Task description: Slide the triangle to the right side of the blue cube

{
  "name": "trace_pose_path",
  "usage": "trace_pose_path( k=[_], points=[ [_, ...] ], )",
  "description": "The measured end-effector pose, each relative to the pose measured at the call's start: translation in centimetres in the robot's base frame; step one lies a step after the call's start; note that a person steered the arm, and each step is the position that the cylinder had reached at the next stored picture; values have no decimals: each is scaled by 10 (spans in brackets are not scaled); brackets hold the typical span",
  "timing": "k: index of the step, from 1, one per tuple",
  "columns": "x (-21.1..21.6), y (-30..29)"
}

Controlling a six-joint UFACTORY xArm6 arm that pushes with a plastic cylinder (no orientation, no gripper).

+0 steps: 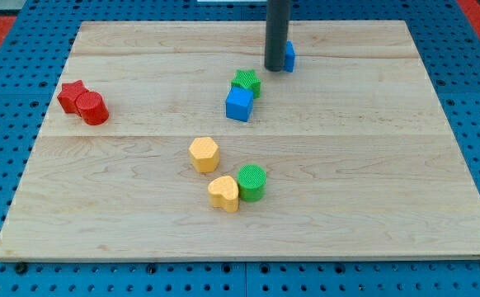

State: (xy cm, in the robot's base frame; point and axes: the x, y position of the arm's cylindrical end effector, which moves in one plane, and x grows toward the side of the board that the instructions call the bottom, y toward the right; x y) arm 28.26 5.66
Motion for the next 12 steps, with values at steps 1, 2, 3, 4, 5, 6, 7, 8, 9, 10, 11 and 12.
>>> trace_pose_path(
  k=[1, 2, 3, 4, 5, 6, 7, 8, 9, 10, 11, 12],
  points=[
    [-38, -5],
    [-65, -17],
    [-76, 49],
    [-1, 51],
    [-34, 91],
    [-88, 90],
    [-61, 49],
    [-21, -1],
    [-9, -9],
    [0, -45],
    [29, -50],
    [7, -70]
  ],
)
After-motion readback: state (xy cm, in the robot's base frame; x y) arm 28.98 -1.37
